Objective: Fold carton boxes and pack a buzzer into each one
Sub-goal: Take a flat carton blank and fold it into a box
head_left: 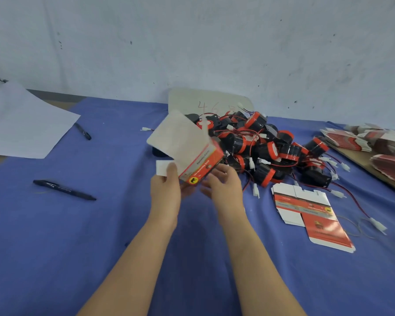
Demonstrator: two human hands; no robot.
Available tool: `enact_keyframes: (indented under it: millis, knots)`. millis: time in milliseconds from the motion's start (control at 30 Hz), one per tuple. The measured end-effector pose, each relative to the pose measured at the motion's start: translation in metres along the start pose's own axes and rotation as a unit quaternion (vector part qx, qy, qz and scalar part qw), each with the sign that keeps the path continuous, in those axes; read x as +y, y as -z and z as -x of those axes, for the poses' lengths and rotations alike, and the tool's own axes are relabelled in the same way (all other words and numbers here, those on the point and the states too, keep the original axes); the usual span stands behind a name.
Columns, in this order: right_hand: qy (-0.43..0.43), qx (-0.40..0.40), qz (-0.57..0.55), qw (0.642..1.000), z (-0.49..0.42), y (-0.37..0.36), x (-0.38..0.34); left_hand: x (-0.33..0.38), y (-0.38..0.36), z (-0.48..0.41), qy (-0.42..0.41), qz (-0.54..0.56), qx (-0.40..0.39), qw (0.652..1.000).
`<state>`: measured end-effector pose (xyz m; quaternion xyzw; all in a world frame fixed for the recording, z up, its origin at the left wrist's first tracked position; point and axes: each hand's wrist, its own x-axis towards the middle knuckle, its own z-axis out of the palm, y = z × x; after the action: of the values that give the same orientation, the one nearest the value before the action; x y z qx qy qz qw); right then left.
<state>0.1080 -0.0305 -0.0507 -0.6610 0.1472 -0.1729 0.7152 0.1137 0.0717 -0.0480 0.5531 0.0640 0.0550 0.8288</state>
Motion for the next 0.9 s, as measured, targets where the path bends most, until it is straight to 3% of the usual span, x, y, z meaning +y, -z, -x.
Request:
enact_keyframes:
  millis: [100,200,300,367,433,533,600,733,900]
  knots:
    - [0.072,0.126,-0.007,0.989,-0.005,0.012,-0.006,0.004,0.011,-0.005,-0.116,-0.129,0.085,0.981]
    - [0.221,0.203,0.016,0.954,-0.001,0.02,-0.014,-0.001,0.019,-0.007,-0.148,-0.291,0.081,0.942]
    - [0.322,0.094,0.101,0.937,0.011,0.003,-0.013,-0.009,0.016,-0.007,-0.136,-0.386,0.041,0.911]
    - [0.317,-0.013,0.262,0.911,0.016,-0.008,-0.004,-0.011,0.017,-0.01,-0.105,-0.391,0.024,0.914]
    - [0.326,-0.076,0.433,0.837,0.016,-0.011,0.006,-0.012,0.017,-0.012,-0.074,-0.391,0.005,0.917]
    - [0.354,-0.147,0.595,0.707,0.015,-0.011,0.01,-0.013,0.017,-0.013,-0.069,-0.417,-0.001,0.906]
    - [0.345,-0.165,0.634,0.672,0.015,-0.012,0.009,-0.012,0.018,-0.013,-0.069,-0.435,0.004,0.898]
    - [0.266,-0.171,0.645,0.696,0.014,-0.015,0.002,-0.009,0.018,-0.013,-0.06,-0.384,0.003,0.921]
    - [0.253,-0.179,0.66,0.684,0.019,-0.018,-0.006,-0.009,0.017,-0.013,-0.085,-0.311,0.03,0.946]
